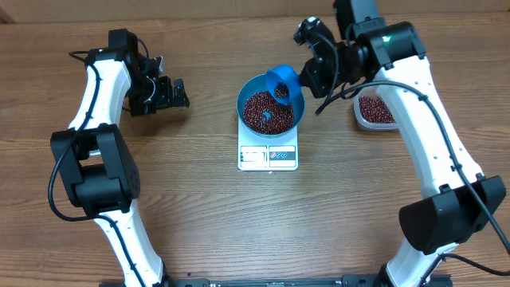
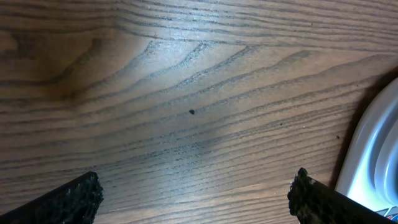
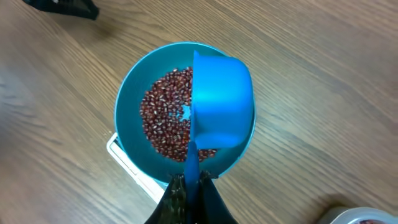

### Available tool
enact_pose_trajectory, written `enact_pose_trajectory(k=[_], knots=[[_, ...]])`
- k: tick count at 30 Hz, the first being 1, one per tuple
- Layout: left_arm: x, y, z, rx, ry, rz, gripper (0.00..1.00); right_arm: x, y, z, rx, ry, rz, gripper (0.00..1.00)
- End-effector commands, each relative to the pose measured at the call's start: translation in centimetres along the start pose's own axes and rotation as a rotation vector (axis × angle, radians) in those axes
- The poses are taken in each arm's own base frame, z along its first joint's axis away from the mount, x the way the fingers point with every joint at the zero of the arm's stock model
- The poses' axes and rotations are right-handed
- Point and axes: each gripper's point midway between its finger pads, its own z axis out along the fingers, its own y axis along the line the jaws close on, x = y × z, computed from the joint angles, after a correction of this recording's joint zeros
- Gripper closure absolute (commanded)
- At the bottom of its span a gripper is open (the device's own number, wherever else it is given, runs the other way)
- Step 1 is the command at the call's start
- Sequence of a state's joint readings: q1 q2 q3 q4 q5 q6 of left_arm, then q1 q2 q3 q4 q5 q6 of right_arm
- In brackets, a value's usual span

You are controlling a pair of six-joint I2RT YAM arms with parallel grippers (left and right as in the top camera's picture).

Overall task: Scoop item into bowl and weigh 150g on scale
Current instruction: 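Hold the scoop over the blue bowl and tip beans in slowly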

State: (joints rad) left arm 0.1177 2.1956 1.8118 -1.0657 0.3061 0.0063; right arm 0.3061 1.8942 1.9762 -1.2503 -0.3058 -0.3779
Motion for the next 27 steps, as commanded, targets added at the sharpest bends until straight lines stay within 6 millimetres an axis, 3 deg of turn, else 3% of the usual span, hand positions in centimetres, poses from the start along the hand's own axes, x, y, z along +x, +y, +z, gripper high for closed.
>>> enact_pose_trajectory(k=[1, 12, 16, 20, 27], knots=[[-0.1, -0.2, 0.3, -0.001, 0.002, 0.023, 0.00, -1.4, 1.0, -2.2, 0.063, -0.049, -0.073, 0.96], [-0.1, -0.2, 0.3, -0.001, 0.002, 0.022, 0.01, -2.7, 2.1, -1.7, 0.102, -0.074, -0.128, 0.96], [-0.1, -0.2, 0.3, -0.001, 0.002, 0.022, 0.00, -2.2, 1.1, -2.0, 0.184, -0.041, -0.124, 0.96], [-0.1, -0.2, 0.3, -0.001, 0.002, 0.023, 0.01, -2.5, 2.3, -1.8, 0.128, -0.058, -0.136, 0.96], [-0.1, -0.2, 0.3, -0.001, 0.002, 0.022, 0.00, -2.6, 2.3, -1.8, 0.129, -0.063, -0.136, 0.96]])
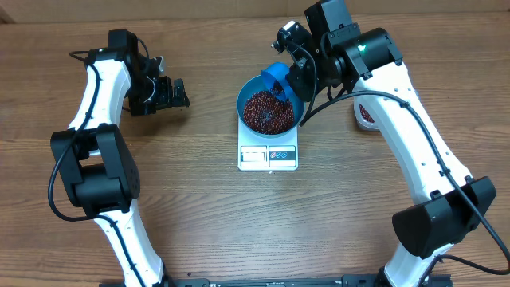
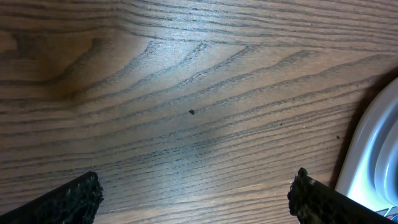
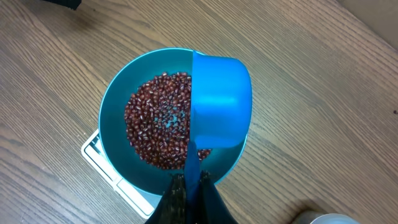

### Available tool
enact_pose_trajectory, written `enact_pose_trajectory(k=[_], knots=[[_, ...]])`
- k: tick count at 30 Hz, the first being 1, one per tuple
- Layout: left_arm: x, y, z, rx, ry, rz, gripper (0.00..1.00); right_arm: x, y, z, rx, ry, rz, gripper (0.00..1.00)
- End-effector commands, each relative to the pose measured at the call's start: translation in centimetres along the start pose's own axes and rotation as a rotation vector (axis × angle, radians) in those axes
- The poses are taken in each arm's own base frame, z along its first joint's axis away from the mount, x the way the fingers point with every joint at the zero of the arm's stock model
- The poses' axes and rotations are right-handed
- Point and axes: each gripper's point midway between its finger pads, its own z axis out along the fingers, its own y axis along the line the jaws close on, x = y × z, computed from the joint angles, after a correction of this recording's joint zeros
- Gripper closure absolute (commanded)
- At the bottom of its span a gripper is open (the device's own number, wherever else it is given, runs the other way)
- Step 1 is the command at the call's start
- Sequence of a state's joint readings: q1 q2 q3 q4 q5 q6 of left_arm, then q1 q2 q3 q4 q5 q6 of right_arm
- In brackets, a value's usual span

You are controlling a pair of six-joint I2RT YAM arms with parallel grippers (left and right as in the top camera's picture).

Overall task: Scoop item into bowl and weigh 150g on scale
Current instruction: 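Hold the scoop over the blue bowl and tip beans in slowly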

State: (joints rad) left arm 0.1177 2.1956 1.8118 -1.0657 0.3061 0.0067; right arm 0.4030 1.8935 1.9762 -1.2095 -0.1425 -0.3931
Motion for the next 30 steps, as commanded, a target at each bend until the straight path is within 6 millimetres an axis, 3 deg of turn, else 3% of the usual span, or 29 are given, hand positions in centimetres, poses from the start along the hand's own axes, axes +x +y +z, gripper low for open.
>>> enact_pose_trajectory(k=[1, 30], knots=[[-0.1, -0.2, 0.3, -0.001, 0.002, 0.022, 0.01, -1.6, 0.5, -2.9, 0.014, -0.081, -0.022, 0.96], [-0.1, -0.2, 0.3, -0.001, 0.002, 0.022, 0.01, -1.7, 1.4, -4.3, -0.011, -0.103, 0.002, 0.96]])
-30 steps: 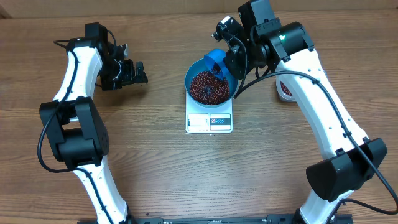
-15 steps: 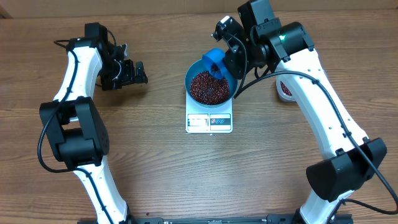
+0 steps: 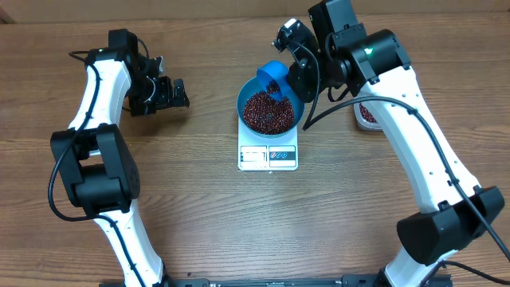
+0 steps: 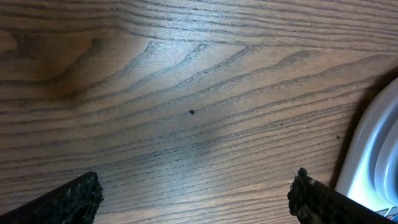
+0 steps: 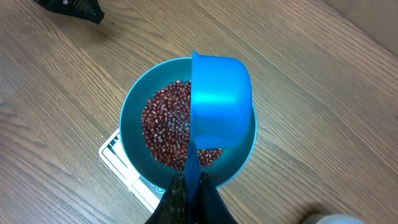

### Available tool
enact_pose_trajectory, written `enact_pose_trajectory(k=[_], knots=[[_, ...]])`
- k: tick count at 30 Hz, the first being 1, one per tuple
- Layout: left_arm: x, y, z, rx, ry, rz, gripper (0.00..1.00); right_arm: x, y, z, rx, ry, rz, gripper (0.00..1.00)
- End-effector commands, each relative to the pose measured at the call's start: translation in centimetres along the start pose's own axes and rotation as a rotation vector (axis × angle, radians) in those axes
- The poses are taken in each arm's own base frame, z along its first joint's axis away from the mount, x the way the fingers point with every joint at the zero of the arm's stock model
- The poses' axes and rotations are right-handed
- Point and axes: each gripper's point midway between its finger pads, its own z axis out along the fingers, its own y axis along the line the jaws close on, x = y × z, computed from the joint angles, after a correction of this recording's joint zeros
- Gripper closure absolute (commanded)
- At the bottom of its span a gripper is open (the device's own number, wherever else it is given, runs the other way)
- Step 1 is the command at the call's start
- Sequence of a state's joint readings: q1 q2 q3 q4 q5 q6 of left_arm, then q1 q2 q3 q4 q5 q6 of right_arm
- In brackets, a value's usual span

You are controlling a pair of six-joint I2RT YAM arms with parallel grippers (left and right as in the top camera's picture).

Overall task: Scoop item into bowl and weigh 150g on scale
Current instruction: 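Hold the scoop over the blue bowl and tip beans in slowly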

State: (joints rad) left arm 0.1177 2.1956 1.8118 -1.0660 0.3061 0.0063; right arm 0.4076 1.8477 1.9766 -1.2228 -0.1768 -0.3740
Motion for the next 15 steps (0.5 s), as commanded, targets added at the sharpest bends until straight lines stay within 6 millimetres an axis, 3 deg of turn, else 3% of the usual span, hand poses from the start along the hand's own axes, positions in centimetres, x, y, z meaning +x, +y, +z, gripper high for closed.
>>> enact_pose_trajectory(k=[1, 15], knots=[[-0.13, -0.21, 0.25, -0.001, 0.002, 0.022, 0.00, -1.31, 0.51, -2.24, 0.010, -0.062, -0.009, 0.96], [-0.13, -0.21, 0.25, -0.001, 0.002, 0.023, 0.00, -1.38, 0.32, -2.38, 0.031, -0.063, 0.003, 0.96]])
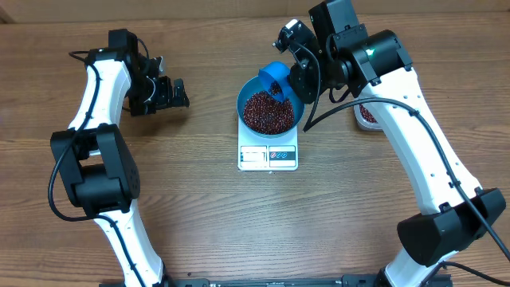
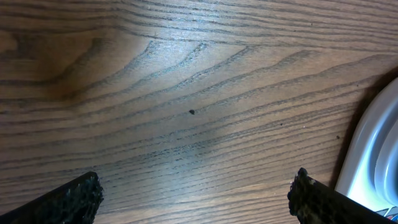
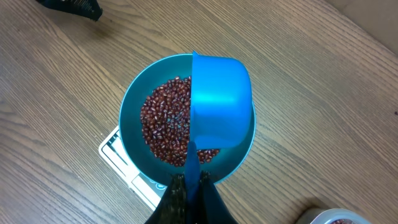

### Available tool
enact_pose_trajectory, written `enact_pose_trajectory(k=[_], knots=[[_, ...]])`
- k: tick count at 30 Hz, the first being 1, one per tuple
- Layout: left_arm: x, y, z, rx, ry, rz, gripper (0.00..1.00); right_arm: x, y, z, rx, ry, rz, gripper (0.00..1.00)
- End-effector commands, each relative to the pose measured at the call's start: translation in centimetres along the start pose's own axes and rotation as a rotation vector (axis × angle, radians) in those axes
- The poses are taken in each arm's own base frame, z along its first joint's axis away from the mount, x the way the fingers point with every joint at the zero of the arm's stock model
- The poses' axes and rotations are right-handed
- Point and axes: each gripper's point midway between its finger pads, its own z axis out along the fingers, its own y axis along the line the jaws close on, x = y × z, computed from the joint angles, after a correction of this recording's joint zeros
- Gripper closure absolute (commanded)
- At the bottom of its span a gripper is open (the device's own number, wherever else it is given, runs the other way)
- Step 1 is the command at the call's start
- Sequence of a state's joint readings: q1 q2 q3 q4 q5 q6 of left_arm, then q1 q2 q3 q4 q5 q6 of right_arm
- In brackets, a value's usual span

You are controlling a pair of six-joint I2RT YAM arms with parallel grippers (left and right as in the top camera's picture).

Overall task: Scoop item into bowl and weigh 150g on scale
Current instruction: 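Hold the scoop over the blue bowl and tip beans in slowly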

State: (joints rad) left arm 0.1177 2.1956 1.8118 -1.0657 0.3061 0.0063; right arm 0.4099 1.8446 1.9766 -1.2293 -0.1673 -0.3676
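Observation:
A teal bowl [image 1: 247, 94] holding red beans [image 1: 268, 111] sits on the white scale [image 1: 268, 156] at the table's middle. My right gripper [image 3: 192, 186] is shut on the handle of a blue scoop [image 3: 219, 102], which is tipped on its side over the bowl's right rim [image 3: 246, 146]; the scoop [image 1: 276, 77] shows at the bowl's far right edge in the overhead view. My left gripper [image 1: 174, 94] stands open at the far left, low over bare wood, its fingertips [image 2: 74, 196] wide apart with nothing between them.
A clear tub of red beans [image 1: 365, 112] stands right of the scale, mostly hidden behind the right arm. The rim of a white thing [image 2: 373, 155] shows at the right edge of the left wrist view.
The right wrist view has shifted very slightly over the bowl; the scoop stays tipped over the right rim. The left arm has not moved.
The right gripper held the tipped scoop over the bowl's right rim, with a bare spot in the beans at the bowl's middle. Then it stood further back and higher, the beans covering the bowl's bottom. It has stayed about there since. The left gripper stayed open at the left.

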Motion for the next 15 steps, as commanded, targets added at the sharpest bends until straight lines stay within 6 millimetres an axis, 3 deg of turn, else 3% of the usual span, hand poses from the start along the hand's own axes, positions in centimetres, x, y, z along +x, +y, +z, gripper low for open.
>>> enact_pose_trajectory(k=[1, 15], knots=[[-0.12, -0.21, 0.25, -0.001, 0.002, 0.022, 0.01, -1.55, 0.29, -2.27, 0.024, -0.071, 0.003, 0.96], [-0.12, -0.21, 0.25, -0.001, 0.002, 0.023, 0.00, -1.74, 0.43, -2.29, 0.016, -0.080, 0.003, 0.96]])
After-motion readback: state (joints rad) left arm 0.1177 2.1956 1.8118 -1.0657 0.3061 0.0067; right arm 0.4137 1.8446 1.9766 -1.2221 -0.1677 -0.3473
